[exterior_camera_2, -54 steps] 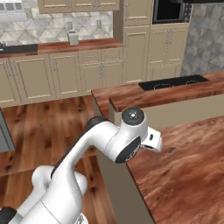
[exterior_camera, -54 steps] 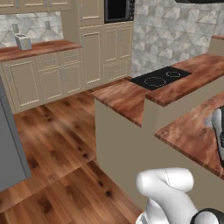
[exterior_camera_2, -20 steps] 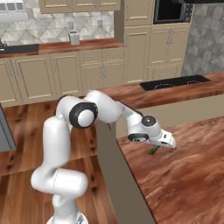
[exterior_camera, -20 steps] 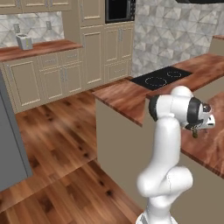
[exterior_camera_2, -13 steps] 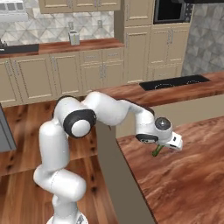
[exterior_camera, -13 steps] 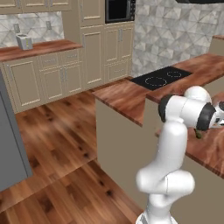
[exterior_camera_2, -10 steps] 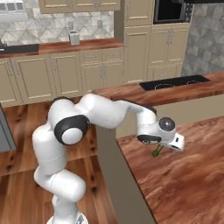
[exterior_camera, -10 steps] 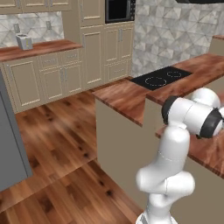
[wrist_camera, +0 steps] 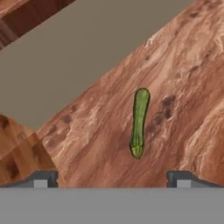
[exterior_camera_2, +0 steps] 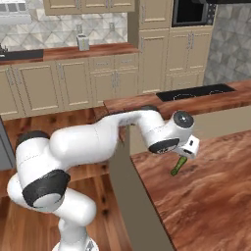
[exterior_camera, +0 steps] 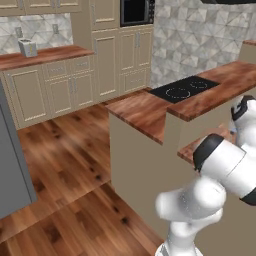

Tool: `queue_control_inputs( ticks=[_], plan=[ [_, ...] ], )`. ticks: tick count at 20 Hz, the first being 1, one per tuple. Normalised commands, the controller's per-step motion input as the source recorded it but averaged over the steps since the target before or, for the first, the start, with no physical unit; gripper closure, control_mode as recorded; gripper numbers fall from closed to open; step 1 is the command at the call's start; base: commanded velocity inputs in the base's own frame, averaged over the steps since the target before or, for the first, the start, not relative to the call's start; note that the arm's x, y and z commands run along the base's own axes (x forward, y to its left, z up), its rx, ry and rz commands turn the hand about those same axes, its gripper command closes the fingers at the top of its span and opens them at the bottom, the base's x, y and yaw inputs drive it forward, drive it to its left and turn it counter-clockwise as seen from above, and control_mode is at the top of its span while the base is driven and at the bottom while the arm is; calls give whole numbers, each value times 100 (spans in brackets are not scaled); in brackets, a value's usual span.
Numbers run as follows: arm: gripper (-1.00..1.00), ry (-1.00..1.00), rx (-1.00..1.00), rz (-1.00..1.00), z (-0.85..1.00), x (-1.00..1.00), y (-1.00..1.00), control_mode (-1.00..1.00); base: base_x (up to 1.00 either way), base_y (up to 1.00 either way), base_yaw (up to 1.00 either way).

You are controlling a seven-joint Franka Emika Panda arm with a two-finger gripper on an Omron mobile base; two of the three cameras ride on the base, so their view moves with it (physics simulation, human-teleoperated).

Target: Open the fridge, remove the orange, squash, and chicken drumstick, and place them on any counter.

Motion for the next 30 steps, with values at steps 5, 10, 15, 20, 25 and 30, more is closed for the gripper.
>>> queue_control_inputs(
  ticks=[5, 10, 15, 20, 25, 30],
  plan=[
    [-100, 31, 12, -3, 100, -90, 95, -100, 0, 0, 0],
    [-100, 39, 5, -9, 88, -100, 100, -100, 0, 0, 0],
    [-100, 27, 0, -1, 48, -58, 100, -100, 0, 0, 0],
    [-100, 4, 0, 4, 8, -6, 95, -100, 0, 0, 0],
    [-100, -4, 0, 13, 0, -6, 33, 100, -6, 9, 6],
    [-100, 0, 0, 0, 0, 0, 0, 100, -26, 37, 74]
  ],
)
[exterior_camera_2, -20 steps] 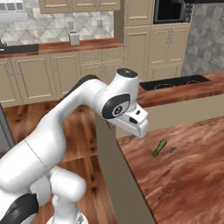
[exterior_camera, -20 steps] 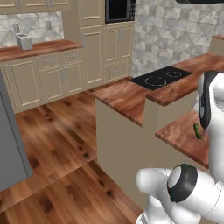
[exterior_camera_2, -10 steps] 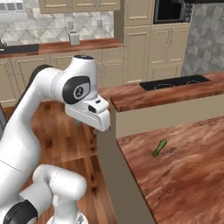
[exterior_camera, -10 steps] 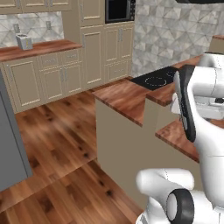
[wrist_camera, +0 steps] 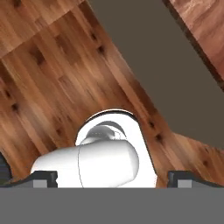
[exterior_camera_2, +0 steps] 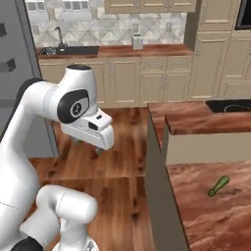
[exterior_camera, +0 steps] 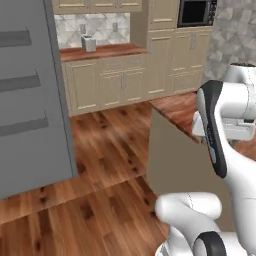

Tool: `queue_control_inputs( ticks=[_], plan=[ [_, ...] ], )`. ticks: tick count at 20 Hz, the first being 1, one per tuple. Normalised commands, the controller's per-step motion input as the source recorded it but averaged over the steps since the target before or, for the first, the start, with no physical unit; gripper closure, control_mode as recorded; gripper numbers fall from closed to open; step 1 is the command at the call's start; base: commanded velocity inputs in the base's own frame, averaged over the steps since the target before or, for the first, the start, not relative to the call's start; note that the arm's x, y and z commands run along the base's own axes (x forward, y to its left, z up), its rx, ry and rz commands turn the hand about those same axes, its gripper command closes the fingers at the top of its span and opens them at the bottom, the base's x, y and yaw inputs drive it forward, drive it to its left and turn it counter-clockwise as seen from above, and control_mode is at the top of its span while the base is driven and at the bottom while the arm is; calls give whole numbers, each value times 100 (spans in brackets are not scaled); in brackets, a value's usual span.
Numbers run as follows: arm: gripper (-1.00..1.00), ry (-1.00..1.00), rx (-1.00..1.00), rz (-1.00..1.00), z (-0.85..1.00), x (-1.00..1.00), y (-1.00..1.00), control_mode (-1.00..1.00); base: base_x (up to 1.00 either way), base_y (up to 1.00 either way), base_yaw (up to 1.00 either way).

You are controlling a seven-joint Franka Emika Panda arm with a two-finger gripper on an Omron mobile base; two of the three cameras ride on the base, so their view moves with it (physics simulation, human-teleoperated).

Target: Open the fridge, remove the orange, squash, and chicken drumstick, and place them on any counter.

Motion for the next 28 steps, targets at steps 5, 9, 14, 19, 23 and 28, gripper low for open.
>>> queue_control_inputs(
  ticks=[5, 9, 14, 19, 23, 28],
  plan=[
    [-100, 0, 0, 0, 0, 0, 0, 100, 0, 58, 87],
    [-100, 0, 0, 0, 0, 0, 0, 100, 0, 60, 87],
    [-100, 0, 0, 0, 0, 0, 0, 100, 12, 46, 84],
    [-100, 0, 0, 0, 0, 0, 0, 100, 79, 12, 68],
    [-100, 0, 0, 0, 0, 0, 0, 100, 100, -7, 54],
    [-100, 0, 0, 0, 0, 0, 0, 100, 90, -43, 47]
  ],
)
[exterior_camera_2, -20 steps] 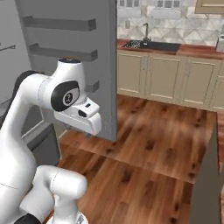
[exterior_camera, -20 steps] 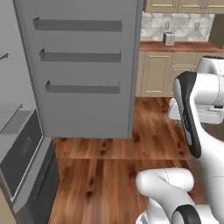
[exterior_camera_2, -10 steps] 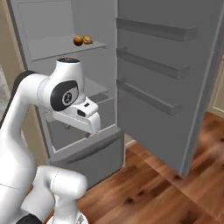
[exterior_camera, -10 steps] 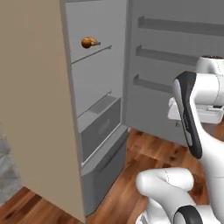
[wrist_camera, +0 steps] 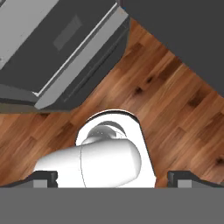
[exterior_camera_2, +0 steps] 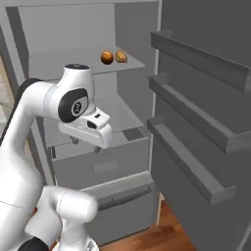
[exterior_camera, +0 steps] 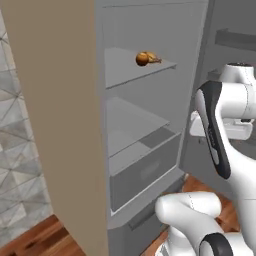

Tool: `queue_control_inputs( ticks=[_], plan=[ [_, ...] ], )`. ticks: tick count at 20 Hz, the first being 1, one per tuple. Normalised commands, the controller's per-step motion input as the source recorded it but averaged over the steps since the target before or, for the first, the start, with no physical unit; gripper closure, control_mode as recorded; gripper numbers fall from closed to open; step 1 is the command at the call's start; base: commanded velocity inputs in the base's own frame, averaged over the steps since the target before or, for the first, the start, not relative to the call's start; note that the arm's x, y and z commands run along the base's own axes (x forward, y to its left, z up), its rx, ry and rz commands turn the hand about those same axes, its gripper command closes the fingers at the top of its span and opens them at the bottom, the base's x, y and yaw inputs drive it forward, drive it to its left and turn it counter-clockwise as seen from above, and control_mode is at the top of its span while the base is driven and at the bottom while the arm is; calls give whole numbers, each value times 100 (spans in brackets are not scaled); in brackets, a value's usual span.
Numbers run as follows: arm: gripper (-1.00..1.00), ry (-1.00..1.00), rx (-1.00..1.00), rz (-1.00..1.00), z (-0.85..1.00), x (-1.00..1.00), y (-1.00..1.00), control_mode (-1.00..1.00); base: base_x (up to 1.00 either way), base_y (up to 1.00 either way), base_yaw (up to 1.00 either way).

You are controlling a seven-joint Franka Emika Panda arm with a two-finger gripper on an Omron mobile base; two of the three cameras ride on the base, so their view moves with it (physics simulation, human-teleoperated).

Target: Open the fridge, remove the orange, squash, and chicken drumstick, and place them on any counter.

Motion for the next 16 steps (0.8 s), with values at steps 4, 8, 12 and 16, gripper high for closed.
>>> queue_control_inputs(
  ticks=[4, 8, 12, 16],
  plan=[
    [-100, 0, 0, 0, 0, 0, 0, 100, 71, -16, 57],
    [-100, 0, 0, 0, 0, 0, 0, 100, 75, -2, 59],
    [-100, 0, 0, 0, 0, 0, 0, 100, 75, 0, 46],
    [-100, -15, 0, 7, 30, 8, -23, -100, 12, -1, 7]
  ],
)
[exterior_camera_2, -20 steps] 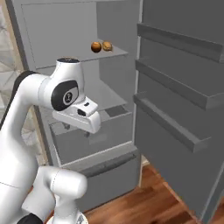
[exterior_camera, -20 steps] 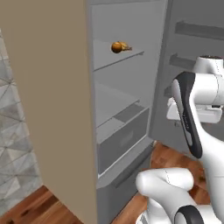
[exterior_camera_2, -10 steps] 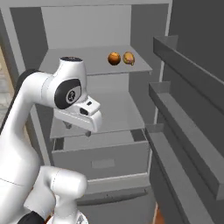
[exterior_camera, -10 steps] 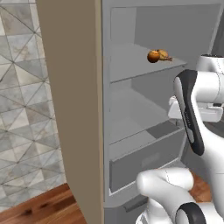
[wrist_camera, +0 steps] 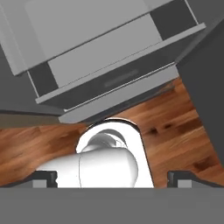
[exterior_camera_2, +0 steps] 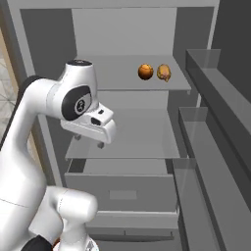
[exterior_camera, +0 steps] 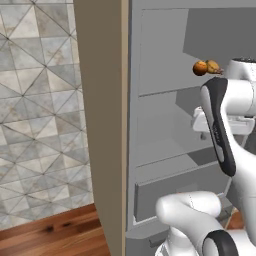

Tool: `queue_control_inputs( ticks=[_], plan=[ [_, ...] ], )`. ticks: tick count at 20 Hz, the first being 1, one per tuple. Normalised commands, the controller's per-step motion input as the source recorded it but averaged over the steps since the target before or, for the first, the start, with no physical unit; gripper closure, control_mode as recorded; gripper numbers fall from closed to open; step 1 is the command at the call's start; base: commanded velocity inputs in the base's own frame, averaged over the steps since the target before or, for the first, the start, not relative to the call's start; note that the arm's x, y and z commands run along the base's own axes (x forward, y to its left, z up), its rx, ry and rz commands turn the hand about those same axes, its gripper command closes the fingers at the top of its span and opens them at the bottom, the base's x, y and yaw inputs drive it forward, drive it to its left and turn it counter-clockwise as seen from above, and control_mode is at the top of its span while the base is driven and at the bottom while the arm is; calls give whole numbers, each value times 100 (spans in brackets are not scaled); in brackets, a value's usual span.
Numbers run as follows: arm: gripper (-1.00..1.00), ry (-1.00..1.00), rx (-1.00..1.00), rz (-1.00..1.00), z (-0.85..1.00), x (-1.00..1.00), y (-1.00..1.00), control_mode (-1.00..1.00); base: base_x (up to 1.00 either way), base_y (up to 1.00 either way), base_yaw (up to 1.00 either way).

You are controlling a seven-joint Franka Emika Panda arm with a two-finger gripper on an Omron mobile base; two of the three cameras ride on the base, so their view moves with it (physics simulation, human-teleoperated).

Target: Open the fridge, remove the orange, squash, and chicken drumstick, and place them on any counter.

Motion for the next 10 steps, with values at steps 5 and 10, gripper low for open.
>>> queue_control_inputs(
  ticks=[5, 10],
  plan=[
    [-100, -35, 0, -2, 83, 37, -27, -100, 0, 0, 0],
    [-100, -30, -5, -7, 84, 91, -2, -100, 0, 0, 0]
  ],
)
